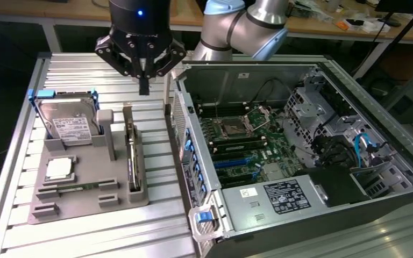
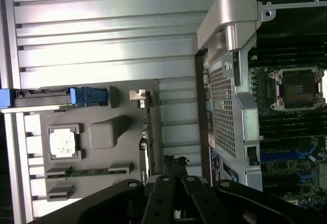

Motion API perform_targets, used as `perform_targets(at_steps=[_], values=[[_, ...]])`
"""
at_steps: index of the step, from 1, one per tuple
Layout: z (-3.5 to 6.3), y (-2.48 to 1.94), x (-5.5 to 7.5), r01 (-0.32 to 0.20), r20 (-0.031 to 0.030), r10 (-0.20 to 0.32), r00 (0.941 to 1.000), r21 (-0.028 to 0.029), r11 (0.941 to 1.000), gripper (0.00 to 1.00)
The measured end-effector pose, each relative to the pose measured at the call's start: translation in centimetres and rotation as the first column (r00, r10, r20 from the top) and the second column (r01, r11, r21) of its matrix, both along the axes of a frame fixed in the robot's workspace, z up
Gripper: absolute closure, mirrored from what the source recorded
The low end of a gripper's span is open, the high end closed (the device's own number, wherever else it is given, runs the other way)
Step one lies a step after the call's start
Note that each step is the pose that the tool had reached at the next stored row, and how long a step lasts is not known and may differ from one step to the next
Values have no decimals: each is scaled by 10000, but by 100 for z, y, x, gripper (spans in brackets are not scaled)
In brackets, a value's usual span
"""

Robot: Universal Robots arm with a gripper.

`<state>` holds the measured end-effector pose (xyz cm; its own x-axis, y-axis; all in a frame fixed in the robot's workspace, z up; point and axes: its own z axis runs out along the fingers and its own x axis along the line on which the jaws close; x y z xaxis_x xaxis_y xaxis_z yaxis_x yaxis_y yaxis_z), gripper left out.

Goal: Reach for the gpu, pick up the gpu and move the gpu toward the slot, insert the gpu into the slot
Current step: 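Reach for the gpu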

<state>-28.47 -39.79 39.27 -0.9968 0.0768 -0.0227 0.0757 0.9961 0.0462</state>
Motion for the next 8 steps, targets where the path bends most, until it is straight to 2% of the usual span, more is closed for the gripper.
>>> perform_targets(at_steps=[8], values=[[0,0,-194,0,0,0,10000,5,10000,89]])
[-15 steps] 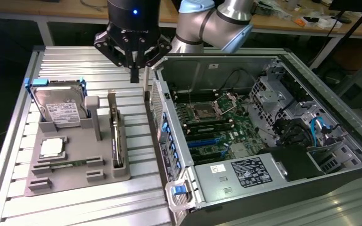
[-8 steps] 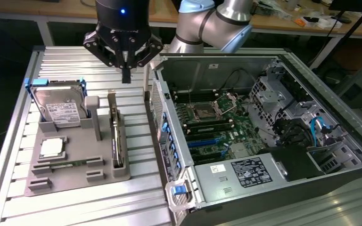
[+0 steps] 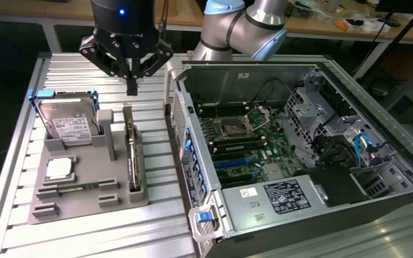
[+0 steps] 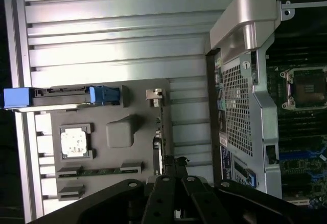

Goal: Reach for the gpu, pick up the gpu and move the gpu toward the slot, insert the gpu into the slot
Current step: 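Reach for the gpu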

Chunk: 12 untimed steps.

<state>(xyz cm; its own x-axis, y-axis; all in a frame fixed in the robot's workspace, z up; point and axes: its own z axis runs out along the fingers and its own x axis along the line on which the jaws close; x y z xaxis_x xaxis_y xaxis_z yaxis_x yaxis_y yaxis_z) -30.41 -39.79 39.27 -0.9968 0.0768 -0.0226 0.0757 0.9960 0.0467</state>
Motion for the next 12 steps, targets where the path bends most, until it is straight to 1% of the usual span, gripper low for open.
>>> perform_targets(at_steps=[10,12], values=[[0,0,-208,0,1,0,10000,5,10000,89],[0,0,-221,0,1,0,10000,6,10000,89]])
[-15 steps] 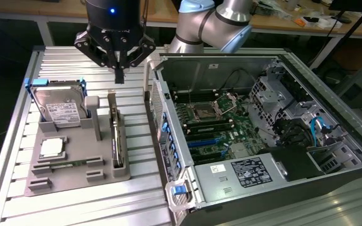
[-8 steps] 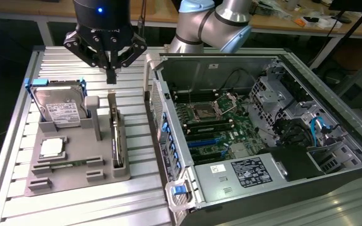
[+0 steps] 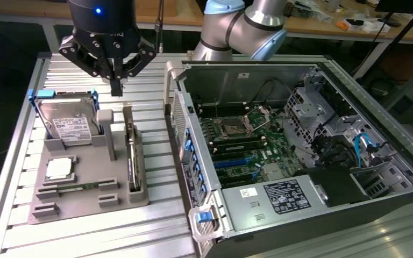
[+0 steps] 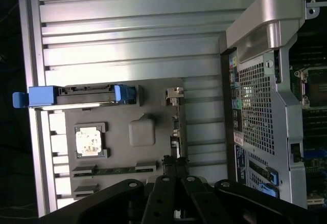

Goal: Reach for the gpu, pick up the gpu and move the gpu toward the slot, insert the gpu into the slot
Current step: 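Pick up the gpu and move the gpu toward the slot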

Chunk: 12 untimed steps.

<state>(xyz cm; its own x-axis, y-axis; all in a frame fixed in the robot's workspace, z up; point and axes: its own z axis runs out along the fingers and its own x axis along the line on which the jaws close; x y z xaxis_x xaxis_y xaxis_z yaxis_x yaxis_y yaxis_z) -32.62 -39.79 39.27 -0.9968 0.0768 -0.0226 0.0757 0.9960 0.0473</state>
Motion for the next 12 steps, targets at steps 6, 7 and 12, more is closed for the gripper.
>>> perform_targets(at_steps=[6,7,12], values=[[0,0,-1,0,1,0,10000,0,10000,89],[0,0,-1,0,1,0,10000,0,10000,89],[0,0,-1,0,0,0,10000,0,10000,89]])
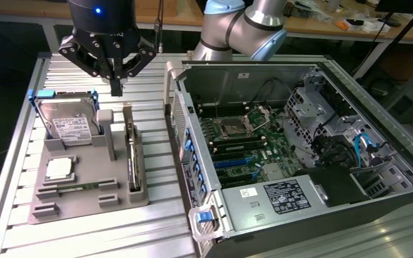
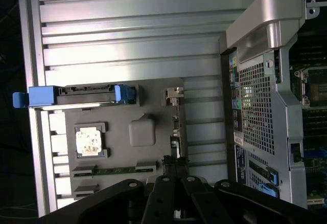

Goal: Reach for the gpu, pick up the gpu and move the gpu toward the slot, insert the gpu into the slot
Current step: 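Pick up the gpu and move the gpu toward the slot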

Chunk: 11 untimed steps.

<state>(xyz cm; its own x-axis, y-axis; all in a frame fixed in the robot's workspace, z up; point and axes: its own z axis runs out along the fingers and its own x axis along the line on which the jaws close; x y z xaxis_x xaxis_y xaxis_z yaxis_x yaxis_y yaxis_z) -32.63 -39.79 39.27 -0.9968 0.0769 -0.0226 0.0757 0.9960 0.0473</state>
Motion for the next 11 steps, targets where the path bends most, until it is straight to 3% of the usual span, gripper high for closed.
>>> perform_targets(at_steps=[3,6,7,10,11], values=[[0,0,0,-1,0,1,10000,0,10000,83],[0,0,0,0,0,0,10000,0,10000,64],[0,0,0,0,0,0,10000,0,10000,64],[0,0,-7,0,0,0,10000,0,10000,46],[-1,0,-10,0,1,0,10000,0,10000,46]])
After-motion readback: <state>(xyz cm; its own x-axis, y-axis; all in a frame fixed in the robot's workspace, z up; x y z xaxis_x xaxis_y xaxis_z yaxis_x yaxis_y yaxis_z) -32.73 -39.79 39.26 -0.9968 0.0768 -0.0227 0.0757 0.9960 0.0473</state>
